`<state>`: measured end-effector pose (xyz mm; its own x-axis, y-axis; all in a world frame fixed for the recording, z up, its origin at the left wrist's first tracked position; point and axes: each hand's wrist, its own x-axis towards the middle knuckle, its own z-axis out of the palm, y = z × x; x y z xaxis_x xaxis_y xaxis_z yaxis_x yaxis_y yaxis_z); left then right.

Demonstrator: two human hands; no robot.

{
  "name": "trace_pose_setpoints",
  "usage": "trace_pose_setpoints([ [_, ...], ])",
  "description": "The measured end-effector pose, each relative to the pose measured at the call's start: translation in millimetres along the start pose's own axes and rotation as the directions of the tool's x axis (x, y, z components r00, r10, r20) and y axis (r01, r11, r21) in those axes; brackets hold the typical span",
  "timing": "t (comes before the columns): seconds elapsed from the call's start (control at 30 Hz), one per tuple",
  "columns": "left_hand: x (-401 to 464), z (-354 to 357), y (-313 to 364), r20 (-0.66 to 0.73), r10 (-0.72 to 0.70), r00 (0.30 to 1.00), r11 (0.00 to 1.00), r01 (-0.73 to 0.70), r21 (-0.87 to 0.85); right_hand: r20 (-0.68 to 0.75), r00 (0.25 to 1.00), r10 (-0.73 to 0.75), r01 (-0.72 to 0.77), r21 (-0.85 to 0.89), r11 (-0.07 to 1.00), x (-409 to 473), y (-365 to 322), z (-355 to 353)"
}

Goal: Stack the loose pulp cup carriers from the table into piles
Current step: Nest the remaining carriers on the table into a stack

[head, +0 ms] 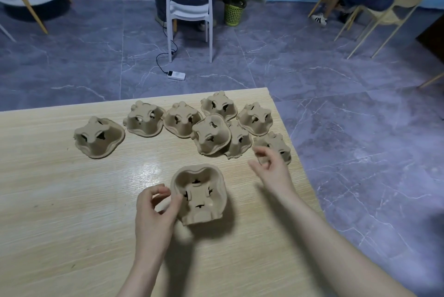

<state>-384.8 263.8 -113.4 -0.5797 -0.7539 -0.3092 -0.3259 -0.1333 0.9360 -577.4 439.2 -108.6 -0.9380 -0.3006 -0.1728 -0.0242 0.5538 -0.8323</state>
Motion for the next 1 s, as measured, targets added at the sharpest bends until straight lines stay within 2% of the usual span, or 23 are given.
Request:
trace_pose_setpoints([
  [0.07, -0.2, 0.7, 2.5, 0.056, -0.056, 0.997, 0.995, 0.060, -0.078, -0.103, 0.995, 0.007, -0.019, -0.117, 0.993, 21.2, 10.0, -16.2],
  [0.13, 0.3, -1.0, 1.5, 0.154, -0.110, 0.982, 0.987, 0.125, -0.096, -0.143, 0.989, 0.048, -0.075, -0.190, 0.979, 38.3, 15.5, -30.0],
  [0.23, -1.3, -1.3, 0.2, 0.259, -0.206, 0.944, 0.964, 0.242, -0.114, -0.144, 0.978, 0.149, -0.181, -0.249, 0.951, 57.5, 17.8, -43.8],
  [0.33, -2.4, 1.2, 0.4, 0.226, -0.240, 0.944, 0.948, 0.279, -0.156, -0.069, 0.971, 0.230, -0.240, -0.244, 0.940, 69.1, 24.0, -45.7],
  [0.47, 1.3, 4.8, 6.5, 0.198, -0.227, 0.953, 0.936, 0.270, -0.226, -0.025, 0.979, 0.205, -0.204, -0.268, 0.942, 70.5, 33.2, -41.1],
  [0.83, -1.6, 9.6, 12.3, 0.248, -0.208, 0.946, 0.957, 0.250, -0.150, -0.116, 0.992, 0.049, -0.085, -0.331, 0.940, 36.9, 32.6, -34.8],
  [1.0, -4.5, 5.9, 14.8, 0.253, -0.240, 0.937, 0.937, 0.292, -0.191, -0.067, 0.997, 0.049, -0.069, -0.339, 0.938, 7.1, 25.6, -34.6],
])
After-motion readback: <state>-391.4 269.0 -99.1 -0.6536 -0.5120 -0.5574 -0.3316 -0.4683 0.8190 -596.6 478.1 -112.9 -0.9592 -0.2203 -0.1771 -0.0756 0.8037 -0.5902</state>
